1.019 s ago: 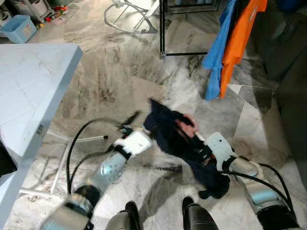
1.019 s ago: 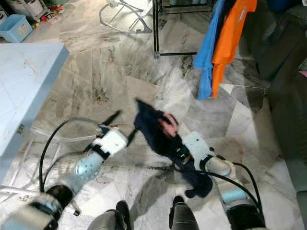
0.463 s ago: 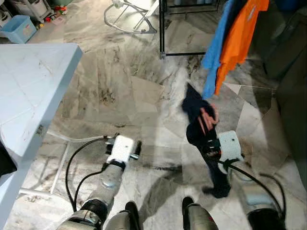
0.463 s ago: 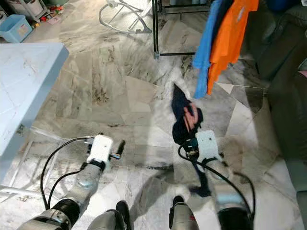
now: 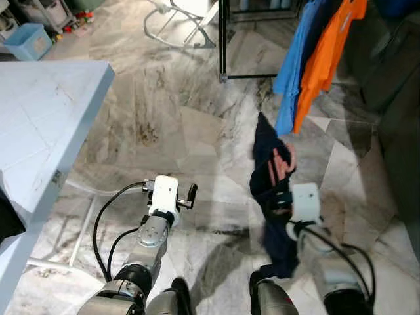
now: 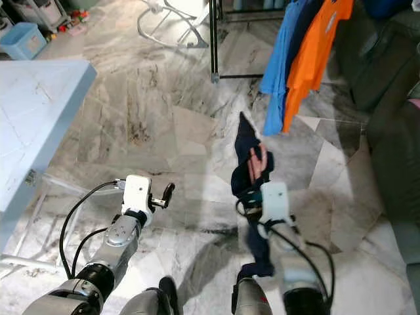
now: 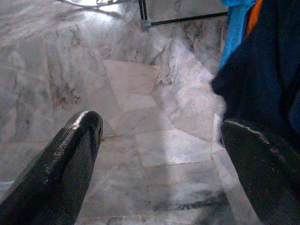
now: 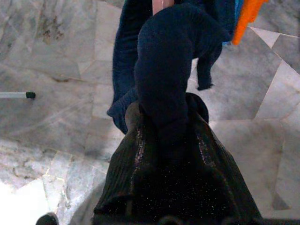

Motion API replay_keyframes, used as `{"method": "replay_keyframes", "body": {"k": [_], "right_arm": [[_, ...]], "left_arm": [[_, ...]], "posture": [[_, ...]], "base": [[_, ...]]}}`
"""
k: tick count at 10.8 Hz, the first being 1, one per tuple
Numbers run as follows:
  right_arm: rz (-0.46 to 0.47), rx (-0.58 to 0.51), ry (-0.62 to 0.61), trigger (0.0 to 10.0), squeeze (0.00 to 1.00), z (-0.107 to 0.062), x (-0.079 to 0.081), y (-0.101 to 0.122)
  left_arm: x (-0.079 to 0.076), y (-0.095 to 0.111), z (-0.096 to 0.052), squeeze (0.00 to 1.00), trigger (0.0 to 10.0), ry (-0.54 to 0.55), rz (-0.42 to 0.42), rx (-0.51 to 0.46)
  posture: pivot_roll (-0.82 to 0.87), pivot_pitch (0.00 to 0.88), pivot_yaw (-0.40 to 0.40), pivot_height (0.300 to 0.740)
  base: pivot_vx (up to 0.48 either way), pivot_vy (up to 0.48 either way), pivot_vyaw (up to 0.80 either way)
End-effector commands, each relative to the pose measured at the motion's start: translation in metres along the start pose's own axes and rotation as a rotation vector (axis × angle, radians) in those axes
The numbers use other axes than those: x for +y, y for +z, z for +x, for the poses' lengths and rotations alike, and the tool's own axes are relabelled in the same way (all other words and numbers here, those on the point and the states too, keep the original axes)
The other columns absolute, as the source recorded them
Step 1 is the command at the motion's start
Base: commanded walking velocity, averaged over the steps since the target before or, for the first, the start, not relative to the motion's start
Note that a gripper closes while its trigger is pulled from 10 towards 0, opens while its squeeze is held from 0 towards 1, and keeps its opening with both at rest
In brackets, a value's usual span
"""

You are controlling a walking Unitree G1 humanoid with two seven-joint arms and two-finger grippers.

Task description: Hang hanger

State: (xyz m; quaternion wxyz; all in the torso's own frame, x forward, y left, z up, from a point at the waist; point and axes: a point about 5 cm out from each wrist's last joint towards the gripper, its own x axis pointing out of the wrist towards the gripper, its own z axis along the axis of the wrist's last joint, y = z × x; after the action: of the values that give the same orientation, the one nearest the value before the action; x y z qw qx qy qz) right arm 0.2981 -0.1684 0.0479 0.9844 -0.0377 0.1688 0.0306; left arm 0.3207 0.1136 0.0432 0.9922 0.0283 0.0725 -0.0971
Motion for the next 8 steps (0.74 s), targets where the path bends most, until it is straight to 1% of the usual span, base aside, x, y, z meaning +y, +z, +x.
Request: {"method": "replay_keyframes", "body": {"k": [1,2,3,4,5,6,7,8], "right_arm": [[-0.002,0.002,0.008,10.0,0.0,-0.001,0.006,-0.006],[-0.002,0.005,0.015,10.0,0.0,0.0,0.009,-0.007],[0.0,0.007,0.018,10.0,0.0,0.003,0.012,-0.007],[0.023,0.011,0.008,10.0,0.0,0.006,0.012,-0.008],[0.04,0.016,0.009,10.0,0.0,0.008,0.015,-0.009],[0.037,0.021,0.02,10.0,0.0,0.012,0.021,-0.009],[0.05,0.017,0.038,10.0,0.0,0.014,0.028,-0.008],[0.053,0.004,0.023,10.0,0.0,0.017,0.024,-0.008]], "left_arm": [[0.006,-0.018,-0.009,0.0,10.0,0.042,-0.024,0.076],[0.009,-0.024,-0.012,0.0,10.0,0.079,-0.005,0.108],[0.013,-0.038,-0.018,0.0,10.0,0.125,0.011,0.191],[0.018,-0.045,-0.025,0.0,10.0,0.149,0.012,0.214],[0.03,-0.051,-0.032,0.0,10.0,0.202,-0.008,0.226],[0.039,-0.052,-0.034,0.0,10.0,0.23,0.002,0.23],[0.048,-0.049,-0.033,0.0,10.0,0.247,0.018,0.226],[0.054,-0.038,-0.027,0.0,10.0,0.279,-0.002,0.177]], "posture": [[-0.27,0.14,0.074,0.74],[-0.26,0.125,0.067,0.74],[-0.25,0.107,0.055,0.74],[-0.22,0.095,0.049,0.74],[-0.21,0.09,0.055,0.74],[-0.2,0.064,0.057,0.74],[-0.19,0.046,0.056,0.74],[-0.14,0.033,0.057,0.74]], "base": [[0.0,0.0,0.0],[0.0,0.0,0.0],[0.0,0.0,0.0],[0.0,0.0,0.0],[0.0,0.0,0.0],[0.0,0.0,0.0],[0.0,0.0,0.0],[0.0,0.0,0.0]]}}
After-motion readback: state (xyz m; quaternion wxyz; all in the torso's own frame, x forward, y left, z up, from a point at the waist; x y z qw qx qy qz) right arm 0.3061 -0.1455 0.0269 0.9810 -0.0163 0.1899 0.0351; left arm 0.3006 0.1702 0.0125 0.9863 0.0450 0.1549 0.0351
